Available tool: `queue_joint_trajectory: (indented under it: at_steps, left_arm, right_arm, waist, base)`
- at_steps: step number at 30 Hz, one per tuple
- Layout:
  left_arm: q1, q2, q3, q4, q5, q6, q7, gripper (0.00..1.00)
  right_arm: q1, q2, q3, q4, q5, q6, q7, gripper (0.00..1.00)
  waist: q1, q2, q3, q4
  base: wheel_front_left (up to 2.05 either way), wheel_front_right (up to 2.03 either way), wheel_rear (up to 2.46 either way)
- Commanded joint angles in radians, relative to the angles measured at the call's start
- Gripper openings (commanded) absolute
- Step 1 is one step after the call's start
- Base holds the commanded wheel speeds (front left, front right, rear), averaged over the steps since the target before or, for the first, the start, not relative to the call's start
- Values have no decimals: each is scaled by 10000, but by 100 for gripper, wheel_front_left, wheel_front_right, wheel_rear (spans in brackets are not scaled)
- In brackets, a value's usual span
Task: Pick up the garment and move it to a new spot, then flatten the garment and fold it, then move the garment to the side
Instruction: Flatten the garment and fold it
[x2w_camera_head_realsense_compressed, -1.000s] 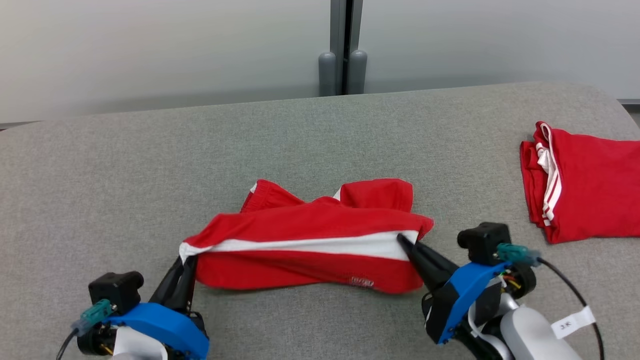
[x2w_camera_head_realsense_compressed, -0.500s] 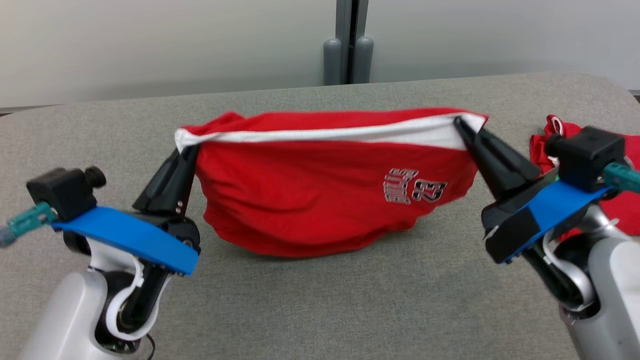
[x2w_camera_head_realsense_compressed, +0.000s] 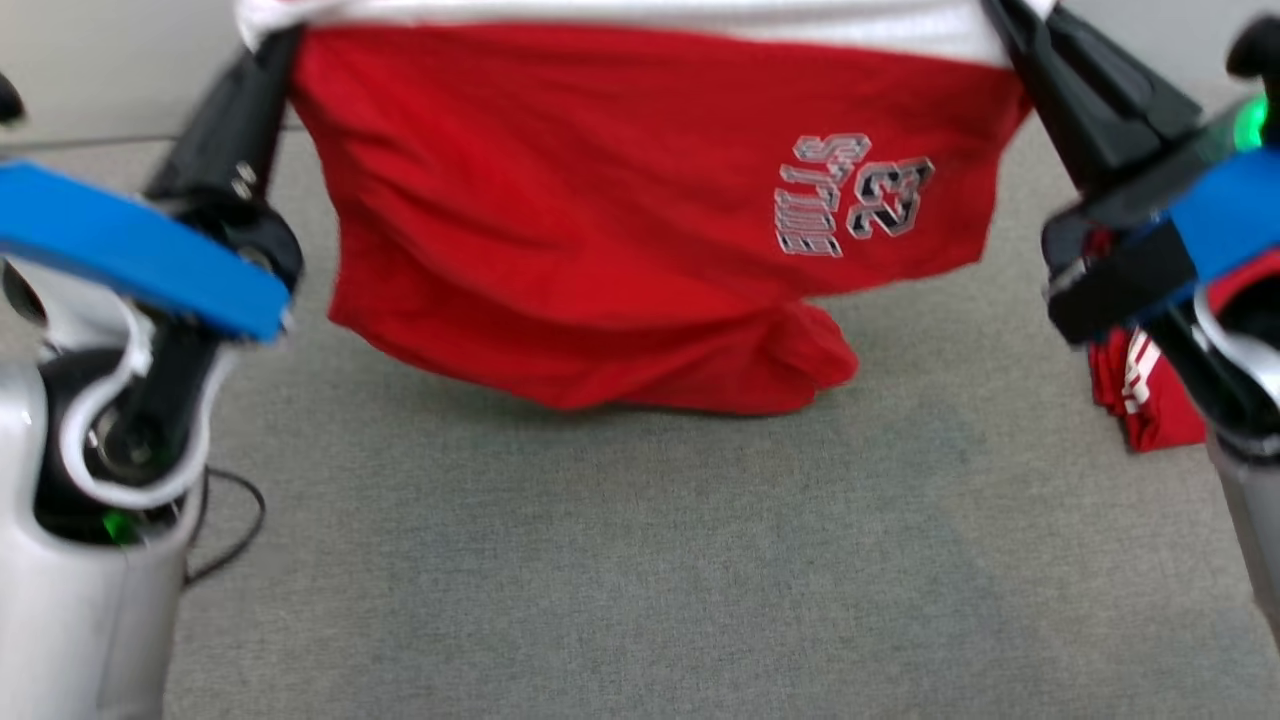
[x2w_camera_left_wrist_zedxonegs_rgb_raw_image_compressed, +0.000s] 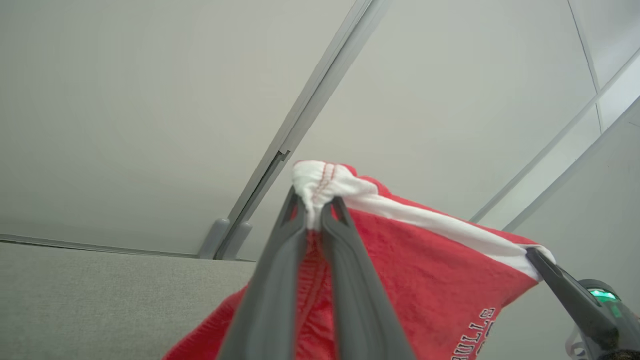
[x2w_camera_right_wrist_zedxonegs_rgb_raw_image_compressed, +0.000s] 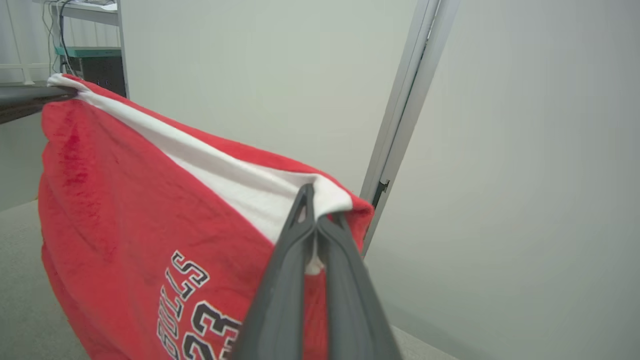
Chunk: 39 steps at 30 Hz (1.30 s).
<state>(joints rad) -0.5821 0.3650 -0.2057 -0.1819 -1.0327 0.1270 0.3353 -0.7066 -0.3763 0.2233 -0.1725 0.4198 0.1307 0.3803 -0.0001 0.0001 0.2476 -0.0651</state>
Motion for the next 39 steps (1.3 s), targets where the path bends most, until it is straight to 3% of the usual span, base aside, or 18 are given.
queue_joint_trajectory:
  at_steps: [1,8,11,16,21,29,35,39]
  left_arm:
    - [-357,17,114,208,102,81,-86,0]
    - [-2963,-316,848,2737,686,-129,-1717,0]
    - [-3983,-398,771,3655,1098,-833,-2690,0]
    - [-4944,-574,784,4969,1610,-1599,-4239,0]
    - [-4207,-973,492,5943,1858,-2169,-5455,0]
    - [-1526,-1708,265,6881,2621,-2521,-6002,0]
    - [1091,-2088,468,6561,3921,-2561,-6006,0]
    - [2838,-2236,428,5911,4477,-2571,-6007,0]
  right_arm:
    - [-389,-49,71,217,56,2,-150,0]
    - [-3558,455,1054,3469,-149,-9,-2483,0]
    - [-4809,697,1272,4700,-443,-7,-3793,0]
    - [-6223,951,1730,6084,-933,-9,-5500,0]
    - [-5899,927,2855,6872,-989,-4,-5720,0]
    - [-3490,-149,5585,6811,386,0,-5386,0]
    - [-1957,-1843,7683,5020,2442,0,-4730,0]
    - [-1017,-2850,7931,4018,3321,0,-4198,0]
  waist:
    - [1,-1,443,-92]
    - [1,-1,1467,-357]
    - [1,-1,1616,-379]
    - [1,-1,1580,-411]
    - [1,-1,1382,-418]
    - [1,-1,1014,-299]
    - [1,-1,338,-166]
    - [1,-1,-215,-64]
  base:
    - [0,0,0]
    - [0,0,0]
    - [0,0,0]
    - [0,0,0]
    - [0,0,0]
    - [0,0,0]
    - [0,0,0]
    - [0,0,0]
